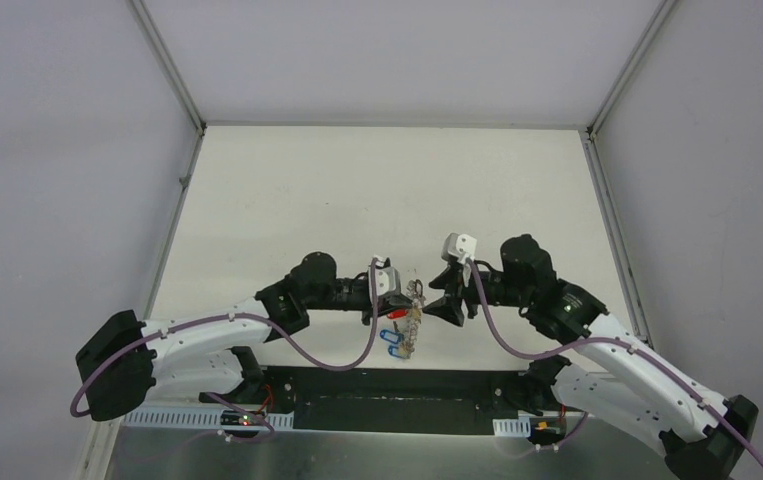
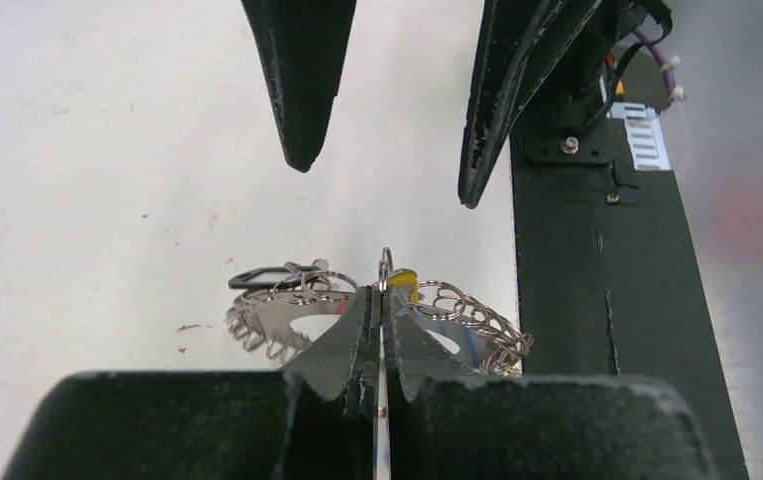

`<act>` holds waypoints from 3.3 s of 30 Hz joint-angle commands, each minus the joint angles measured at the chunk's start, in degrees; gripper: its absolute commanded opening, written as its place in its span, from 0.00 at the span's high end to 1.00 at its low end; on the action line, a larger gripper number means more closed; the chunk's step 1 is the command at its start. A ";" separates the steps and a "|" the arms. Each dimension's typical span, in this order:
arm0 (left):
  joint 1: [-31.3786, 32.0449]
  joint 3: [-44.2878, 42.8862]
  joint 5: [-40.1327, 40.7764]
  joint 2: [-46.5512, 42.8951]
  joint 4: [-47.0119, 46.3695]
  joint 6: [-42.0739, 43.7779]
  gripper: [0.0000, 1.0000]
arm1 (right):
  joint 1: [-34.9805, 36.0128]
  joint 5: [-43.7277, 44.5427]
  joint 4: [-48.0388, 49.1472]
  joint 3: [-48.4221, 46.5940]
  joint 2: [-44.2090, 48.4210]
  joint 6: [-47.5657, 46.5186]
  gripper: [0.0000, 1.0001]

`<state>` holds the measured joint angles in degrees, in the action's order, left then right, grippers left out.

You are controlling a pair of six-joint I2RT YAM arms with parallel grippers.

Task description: Put the keys on the keyring

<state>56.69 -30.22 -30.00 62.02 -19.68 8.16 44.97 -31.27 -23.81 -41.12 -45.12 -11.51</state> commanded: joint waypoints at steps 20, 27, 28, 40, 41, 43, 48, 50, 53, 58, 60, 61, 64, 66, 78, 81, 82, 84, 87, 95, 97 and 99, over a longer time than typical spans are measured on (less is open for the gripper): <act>0.59 6.23 -2.63 -7.66 -25.13 2.65 1.00 | -1.77 -10.65 20.53 7.37 5.81 4.43 0.66; 0.54 6.04 -3.11 -7.70 -25.45 2.75 1.00 | -1.91 -11.06 21.18 7.69 4.46 4.00 0.72; 0.59 5.98 -3.28 -7.64 -25.61 2.74 1.00 | -1.90 -11.14 21.29 7.64 4.29 3.81 0.72; 0.58 5.70 -3.76 -7.72 -25.29 2.50 1.00 | -2.08 -12.73 22.01 7.28 2.84 2.74 1.00; 0.54 5.70 -3.71 -7.80 -25.05 2.60 1.00 | -2.04 -12.85 21.95 7.28 2.91 2.64 1.00; 0.53 5.70 -3.31 -8.17 -24.24 2.82 1.00 | -2.11 -13.13 21.78 7.37 3.02 2.51 1.00; 0.56 5.06 -1.63 -10.04 -18.71 4.58 0.92 | -2.21 -13.23 18.49 6.27 2.29 1.12 1.00; 0.53 4.39 -0.48 -11.23 -14.36 5.84 0.76 | -2.17 -12.89 15.25 4.49 1.23 -0.05 1.00; 0.55 2.99 0.48 -13.00 -7.15 8.47 0.64 | -2.17 -12.93 10.19 1.66 -0.86 -2.18 1.00; 0.60 -0.20 0.96 -13.92 4.78 12.53 0.52 | -2.10 -12.99 -0.14 -4.60 -4.85 -5.65 1.00; 0.55 -1.82 0.37 -13.40 9.02 13.68 0.50 | -2.17 -12.78 -5.23 -7.56 -6.88 -7.07 1.00; 0.57 -2.73 0.18 -13.03 10.45 13.98 0.49 | -2.18 -12.77 -7.37 -8.97 -8.17 -7.80 1.00; 0.61 -4.11 -0.82 -11.29 12.39 14.05 0.49 | -2.16 -13.46 -12.48 -11.92 -10.58 -8.73 1.00; 0.58 -4.96 -1.67 -9.67 12.60 13.54 0.49 | -2.18 -13.96 -13.50 -12.83 -11.46 -8.67 1.00; 0.58 -10.02 -7.15 -0.66 10.51 10.44 0.61 | -2.09 -15.08 -13.28 -13.22 -12.39 -7.70 1.00; 0.56 -10.21 -9.25 -0.14 9.67 9.89 0.64 | -2.11 -14.85 -13.06 -13.11 -12.68 -7.36 1.00; 0.58 -10.19 -10.17 -0.03 9.44 9.82 0.66 | -2.08 -14.72 -12.86 -13.03 -12.77 -7.24 1.00; 0.54 -10.21 -11.73 0.29 9.31 9.22 0.67 | -2.05 -14.64 -12.68 -13.04 -12.88 -7.14 1.00; 0.61 -10.30 -13.17 1.08 9.33 8.55 0.71 | -2.08 -14.71 -12.50 -12.86 -12.96 -7.13 1.00; 0.59 -10.48 -11.72 2.13 7.57 7.25 0.75 | -2.10 -14.86 -12.40 -12.58 -13.04 -6.95 1.00; 0.53 -10.56 -10.90 2.39 6.71 6.33 0.74 | -2.08 -15.04 -12.27 -12.49 -13.06 -6.95 1.00; 0.60 -10.65 -10.33 2.69 6.21 5.50 0.74 | -2.08 -15.14 -12.23 -12.49 -13.06 -6.95 1.00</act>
<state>56.69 -38.24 -40.62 64.03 -9.45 15.70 42.98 -44.03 -38.48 -51.44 -58.37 -18.37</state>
